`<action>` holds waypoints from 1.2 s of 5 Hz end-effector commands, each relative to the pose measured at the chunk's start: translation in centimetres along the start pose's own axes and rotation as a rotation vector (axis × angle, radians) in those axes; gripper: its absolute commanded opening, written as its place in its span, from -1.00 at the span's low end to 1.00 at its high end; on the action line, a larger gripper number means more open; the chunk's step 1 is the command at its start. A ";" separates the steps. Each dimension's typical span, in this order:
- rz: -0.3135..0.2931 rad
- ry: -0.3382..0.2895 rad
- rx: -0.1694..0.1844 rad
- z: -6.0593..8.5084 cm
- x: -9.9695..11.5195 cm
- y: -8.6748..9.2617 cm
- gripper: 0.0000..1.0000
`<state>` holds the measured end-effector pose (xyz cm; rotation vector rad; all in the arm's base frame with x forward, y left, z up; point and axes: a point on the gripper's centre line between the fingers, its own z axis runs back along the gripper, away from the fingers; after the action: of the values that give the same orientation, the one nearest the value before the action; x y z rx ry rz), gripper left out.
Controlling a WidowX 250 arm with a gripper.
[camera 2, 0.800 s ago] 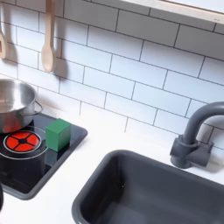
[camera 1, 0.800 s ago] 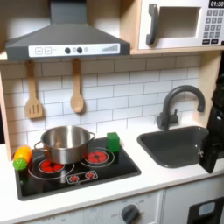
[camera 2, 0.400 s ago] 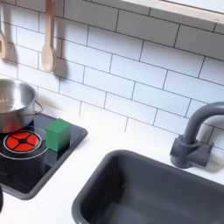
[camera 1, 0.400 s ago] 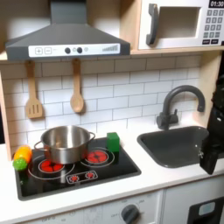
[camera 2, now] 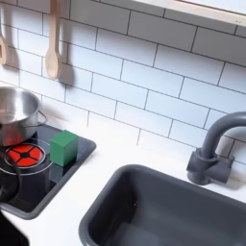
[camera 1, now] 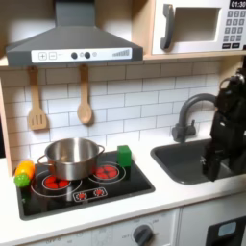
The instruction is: Reach green block
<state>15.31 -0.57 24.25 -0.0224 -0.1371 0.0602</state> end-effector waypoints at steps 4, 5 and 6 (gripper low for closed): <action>0.019 -0.054 0.032 -1.3 8.7 1.6 1.00; 0.025 -0.060 0.039 -1.8 10.9 2.1 1.00; 0.024 -0.071 0.050 -2.4 13.4 2.8 1.00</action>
<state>28.66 2.93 23.38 0.0250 -0.1985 0.0901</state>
